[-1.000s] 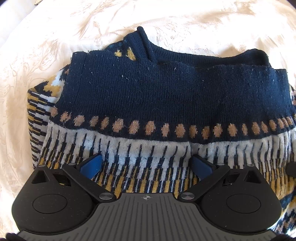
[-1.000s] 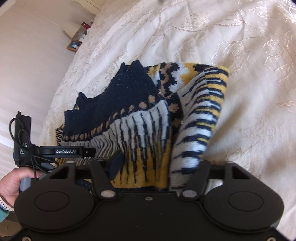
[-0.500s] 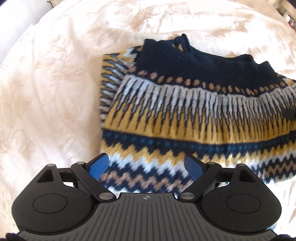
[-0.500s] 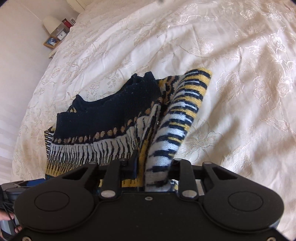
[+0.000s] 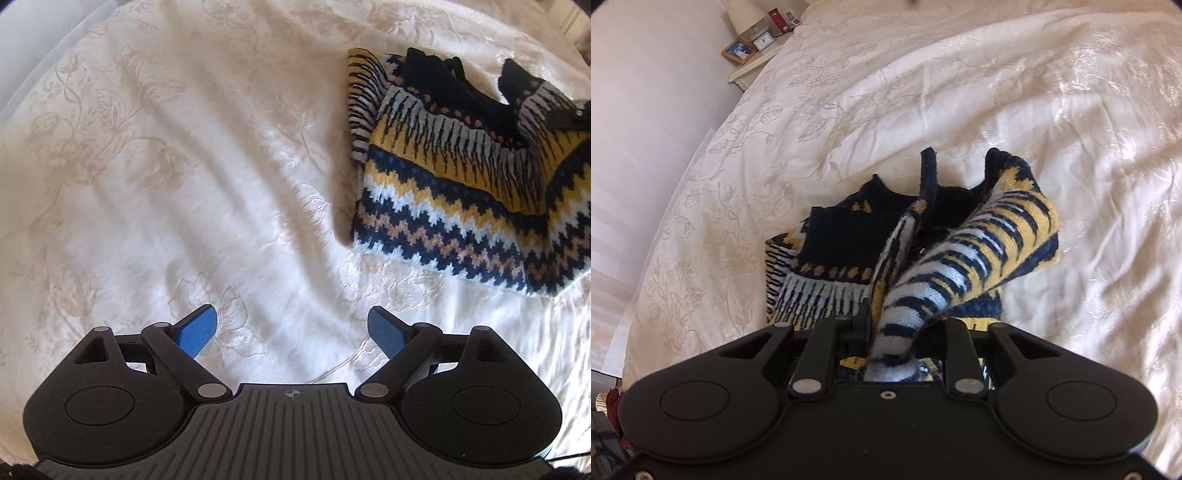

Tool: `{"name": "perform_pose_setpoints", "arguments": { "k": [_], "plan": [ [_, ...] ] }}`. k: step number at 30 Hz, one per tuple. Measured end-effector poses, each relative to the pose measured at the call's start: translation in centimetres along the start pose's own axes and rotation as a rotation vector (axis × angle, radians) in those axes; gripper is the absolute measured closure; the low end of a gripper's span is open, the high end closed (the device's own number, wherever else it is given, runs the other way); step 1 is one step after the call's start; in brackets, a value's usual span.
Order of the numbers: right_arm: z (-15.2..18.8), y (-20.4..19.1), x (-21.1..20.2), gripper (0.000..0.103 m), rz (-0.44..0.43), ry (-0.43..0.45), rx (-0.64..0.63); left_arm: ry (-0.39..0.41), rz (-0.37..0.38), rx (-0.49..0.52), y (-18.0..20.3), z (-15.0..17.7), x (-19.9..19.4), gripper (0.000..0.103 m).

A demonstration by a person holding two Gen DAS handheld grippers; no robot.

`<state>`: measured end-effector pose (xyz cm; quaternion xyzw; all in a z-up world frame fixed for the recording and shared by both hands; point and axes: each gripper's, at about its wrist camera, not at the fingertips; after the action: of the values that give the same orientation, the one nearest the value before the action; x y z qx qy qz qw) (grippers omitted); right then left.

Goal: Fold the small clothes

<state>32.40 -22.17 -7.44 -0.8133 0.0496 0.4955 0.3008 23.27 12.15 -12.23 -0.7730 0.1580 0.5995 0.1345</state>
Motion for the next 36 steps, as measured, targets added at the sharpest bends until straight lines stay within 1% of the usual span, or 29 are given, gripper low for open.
{"name": "perform_pose_setpoints", "arguments": {
  "k": [6, 9, 11, 12, 13, 14, 15, 16, 18, 19, 20, 23, 25, 28, 31, 33, 36],
  "plan": [
    [1.0, -6.0, 4.2, 0.075, 0.008, -0.065, -0.078, 0.028, 0.014, 0.001, -1.6, 0.1, -0.5, 0.014],
    [1.8, -8.7, 6.5, 0.074, 0.054, -0.097, -0.149, 0.039, 0.022, -0.004, -2.1, -0.2, -0.5, 0.014],
    [2.4, -10.1, 7.8, 0.073, 0.087, -0.112, -0.21, 0.044, 0.021, 0.001, -2.2, -0.4, -0.5, 0.014],
    [2.7, -10.6, 8.4, 0.07, 0.095, -0.119, -0.236, 0.044, 0.021, 0.003, -2.2, -0.5, -0.4, 0.014],
    [3.0, -10.9, 8.7, 0.064, 0.09, -0.126, -0.256, 0.044, 0.022, 0.003, -2.3, -0.5, -0.4, 0.014],
    [3.3, -11.2, 8.8, 0.062, 0.081, -0.125, -0.278, 0.045, 0.024, 0.002, -2.3, -0.6, -0.4, 0.014],
    [3.6, -11.4, 8.7, 0.054, 0.062, -0.12, -0.295, 0.043, 0.027, 0.002, -2.3, -0.6, -0.4, 0.014],
    [3.8, -11.4, 8.6, 0.05, 0.032, -0.12, -0.308, 0.041, 0.032, 0.003, -2.3, -0.6, -0.3, 0.014],
    [4.1, -11.7, 7.9, 0.05, -0.092, -0.119, -0.327, 0.038, 0.039, 0.008, -2.1, -0.7, -0.2, 0.014],
    [4.2, -12.0, 7.4, 0.051, -0.115, -0.108, -0.339, 0.04, 0.043, 0.015, -2.0, -0.8, -0.2, 0.014],
    [4.3, -12.2, 6.9, 0.051, -0.121, -0.094, -0.352, 0.042, 0.043, 0.022, -1.8, -1.0, -0.2, 0.014],
    [4.2, -11.8, 5.2, 0.05, -0.136, -0.048, -0.344, 0.064, 0.046, 0.042, -1.4, -1.7, -0.6, 0.014],
    [3.9, -10.4, 4.1, 0.045, -0.132, -0.014, -0.288, 0.086, 0.046, 0.059, -1.0, -2.5, -1.0, 0.014],
    [3.9, -7.5, 2.7, 0.044, -0.087, 0.022, -0.215, 0.114, 0.063, 0.079, -0.5, -4.0, -1.3, 0.014],
    [4.7, -4.4, 1.9, 0.042, -0.017, 0.038, -0.173, 0.123, 0.112, 0.08, 0.0, -5.9, -1.0, 0.014],
    [5.5, -2.9, 1.4, 0.038, 0.025, 0.037, -0.175, 0.122, 0.144, 0.072, 0.3, -7.3, -0.8, 0.014],
    [7.5, -2.1, 0.7, 0.037, 0.052, 0.038, -0.223, 0.118, 0.186, 0.054, 0.9, -10.0, 0.1, 0.014]
  ]
}}
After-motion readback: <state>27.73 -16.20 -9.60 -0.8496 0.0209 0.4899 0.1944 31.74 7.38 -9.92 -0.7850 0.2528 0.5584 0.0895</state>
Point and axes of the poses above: each gripper's, at about its wrist camera, not at the fingertips, and x roughly the way its jaws point, y to its right, z to its underside, and after that the axes turned 9 degrees about x, right-handed
